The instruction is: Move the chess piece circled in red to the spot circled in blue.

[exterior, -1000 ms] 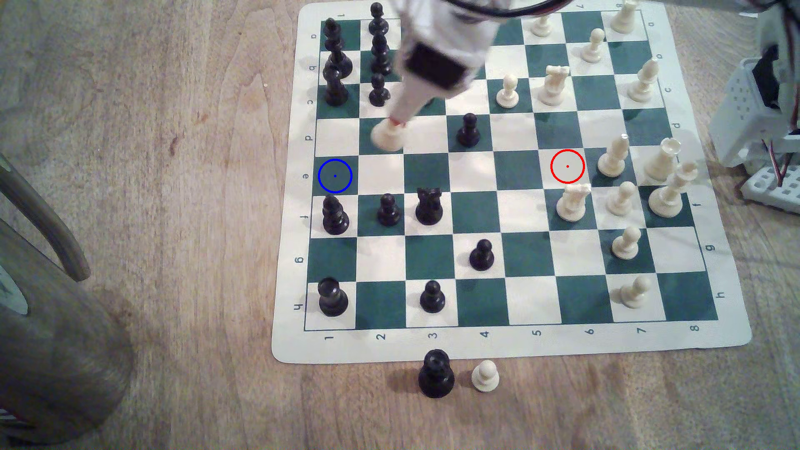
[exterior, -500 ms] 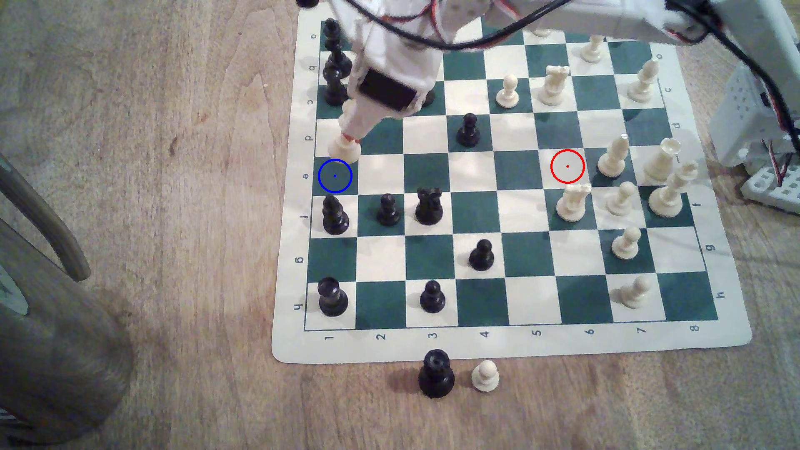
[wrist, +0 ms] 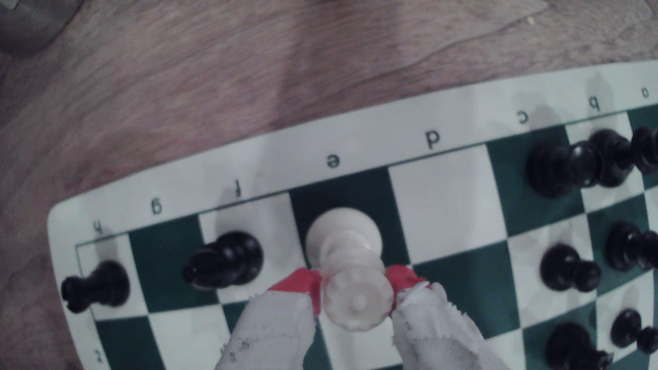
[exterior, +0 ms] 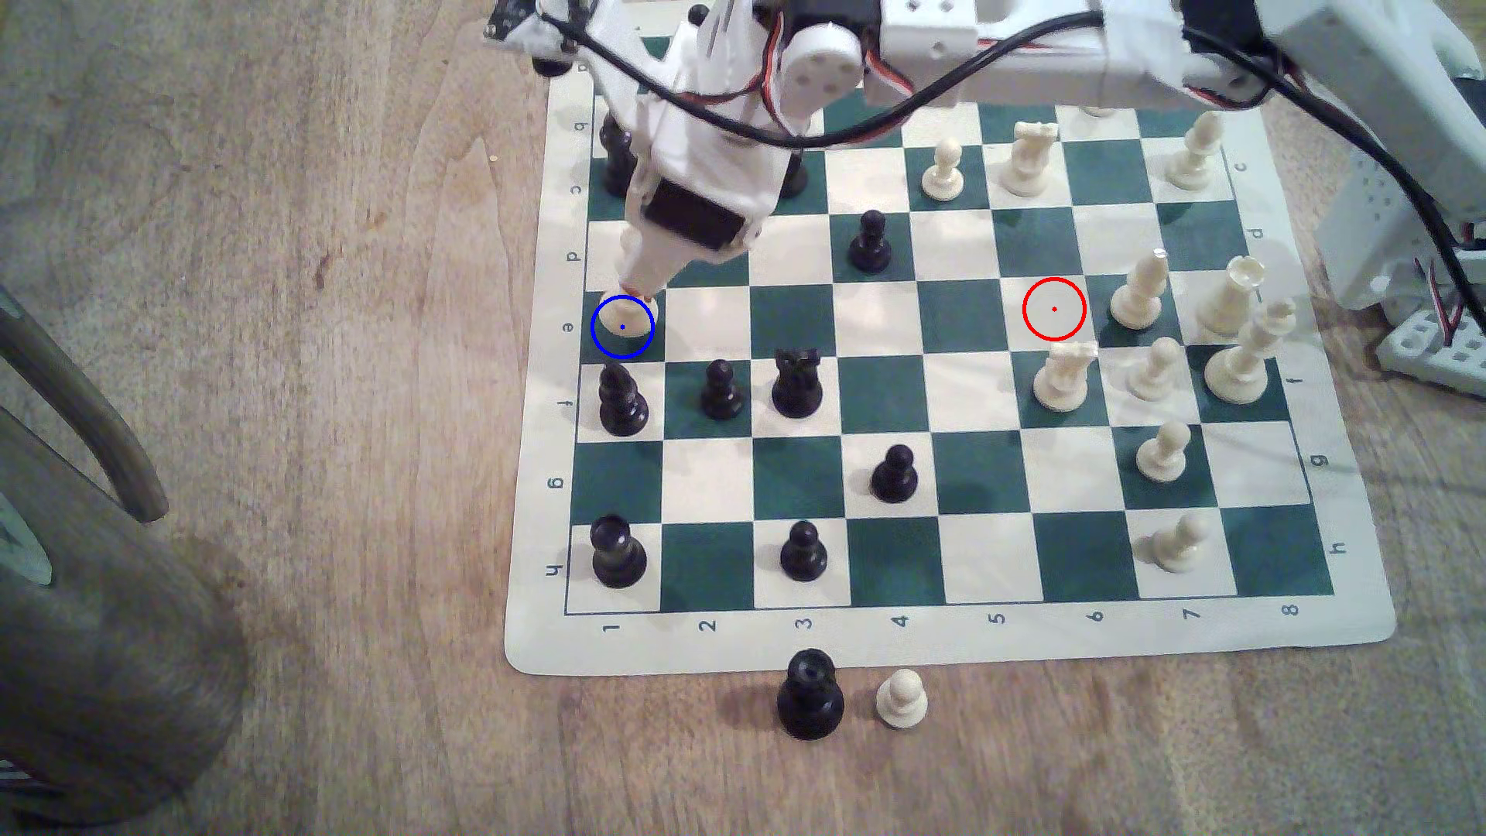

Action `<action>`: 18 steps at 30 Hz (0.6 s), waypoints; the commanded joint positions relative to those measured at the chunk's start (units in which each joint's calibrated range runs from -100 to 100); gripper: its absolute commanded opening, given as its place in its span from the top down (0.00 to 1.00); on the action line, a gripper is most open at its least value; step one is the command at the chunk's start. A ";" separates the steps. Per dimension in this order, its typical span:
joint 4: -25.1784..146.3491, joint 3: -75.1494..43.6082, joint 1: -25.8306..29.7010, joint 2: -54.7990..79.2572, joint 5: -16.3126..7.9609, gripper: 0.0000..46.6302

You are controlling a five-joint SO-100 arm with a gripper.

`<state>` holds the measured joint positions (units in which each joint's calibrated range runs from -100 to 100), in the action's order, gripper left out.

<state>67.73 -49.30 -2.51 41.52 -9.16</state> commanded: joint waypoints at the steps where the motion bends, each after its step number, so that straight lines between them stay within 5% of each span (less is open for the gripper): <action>1: -1.39 -4.73 -0.97 -1.96 0.20 0.98; 18: -2.37 -4.73 -1.13 -1.87 -0.68 0.98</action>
<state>66.29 -49.30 -3.39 42.52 -9.40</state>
